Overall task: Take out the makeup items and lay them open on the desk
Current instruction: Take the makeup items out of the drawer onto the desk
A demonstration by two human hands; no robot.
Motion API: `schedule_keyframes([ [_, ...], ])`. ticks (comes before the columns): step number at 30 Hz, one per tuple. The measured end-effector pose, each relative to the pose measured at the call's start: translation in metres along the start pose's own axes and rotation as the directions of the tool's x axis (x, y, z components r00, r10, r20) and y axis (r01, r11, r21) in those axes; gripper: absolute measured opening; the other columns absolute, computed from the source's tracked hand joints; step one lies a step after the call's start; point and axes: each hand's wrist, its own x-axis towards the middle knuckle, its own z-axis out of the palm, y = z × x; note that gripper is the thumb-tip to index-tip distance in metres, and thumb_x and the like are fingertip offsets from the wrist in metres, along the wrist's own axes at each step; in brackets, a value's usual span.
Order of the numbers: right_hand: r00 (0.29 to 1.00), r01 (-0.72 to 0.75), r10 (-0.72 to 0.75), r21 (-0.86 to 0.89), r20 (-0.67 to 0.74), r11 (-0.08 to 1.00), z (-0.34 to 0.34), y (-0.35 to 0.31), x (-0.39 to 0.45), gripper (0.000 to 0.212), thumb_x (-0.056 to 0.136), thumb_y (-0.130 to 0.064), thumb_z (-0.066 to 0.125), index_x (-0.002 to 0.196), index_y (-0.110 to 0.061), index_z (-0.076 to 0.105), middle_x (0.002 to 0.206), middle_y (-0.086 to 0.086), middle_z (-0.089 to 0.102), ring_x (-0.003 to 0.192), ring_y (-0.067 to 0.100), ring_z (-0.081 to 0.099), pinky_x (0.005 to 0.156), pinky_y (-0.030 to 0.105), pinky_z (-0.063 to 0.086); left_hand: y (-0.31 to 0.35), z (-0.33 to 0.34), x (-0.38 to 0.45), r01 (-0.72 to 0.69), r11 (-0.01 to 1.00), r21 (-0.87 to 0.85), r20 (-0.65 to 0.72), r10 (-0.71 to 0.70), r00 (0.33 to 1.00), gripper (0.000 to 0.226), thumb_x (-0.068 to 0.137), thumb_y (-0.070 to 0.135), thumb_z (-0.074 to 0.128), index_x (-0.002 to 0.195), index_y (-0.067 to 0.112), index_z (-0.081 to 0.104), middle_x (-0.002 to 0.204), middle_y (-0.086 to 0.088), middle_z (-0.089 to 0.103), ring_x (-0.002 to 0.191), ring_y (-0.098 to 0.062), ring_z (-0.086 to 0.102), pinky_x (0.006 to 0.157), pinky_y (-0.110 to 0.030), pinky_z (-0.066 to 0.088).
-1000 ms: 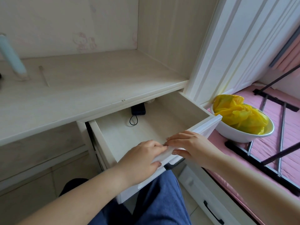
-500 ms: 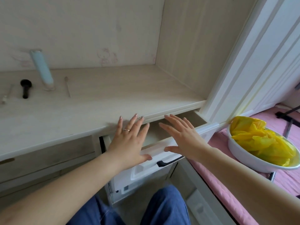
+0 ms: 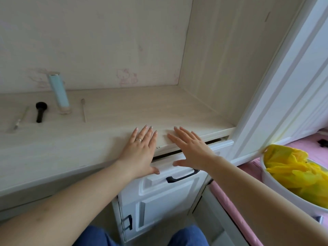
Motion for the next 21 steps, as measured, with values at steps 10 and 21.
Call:
schedule_keyframes([
  [10, 0.976, -0.057, 0.067, 0.053, -0.207, 0.997, 0.021, -0.003, 0.005, 0.082, 0.076, -0.050, 0.068, 0.145, -0.028, 0.030, 0.154, 0.003, 0.030, 0.143, 0.022, 0.025, 0.115, 0.042, 0.017, -0.004, 0.012, 0.008, -0.017, 0.997, -0.074, -0.057, 0.013, 0.998, 0.101, 0.083, 0.049, 0.061, 0.149, 0.003, 0.000, 0.158, -0.017, 0.002, 0.147, -0.026, 0.005, 0.119, -0.033, 0.003],
  [21, 0.906, -0.111, 0.105, 0.010, -0.409, 0.994, 0.037, -0.010, 0.009, 0.079, 0.064, -0.044, 0.080, 0.132, -0.024, 0.046, 0.135, 0.006, 0.055, 0.126, 0.028, 0.051, 0.104, 0.047, 0.037, -0.009, 0.022, 0.011, 0.007, 1.000, -0.004, -0.146, -0.008, 0.989, 0.102, 0.025, 0.043, 0.093, 0.114, 0.000, 0.065, 0.117, -0.020, 0.066, 0.106, -0.029, 0.066, 0.087, -0.038, 0.053],
])
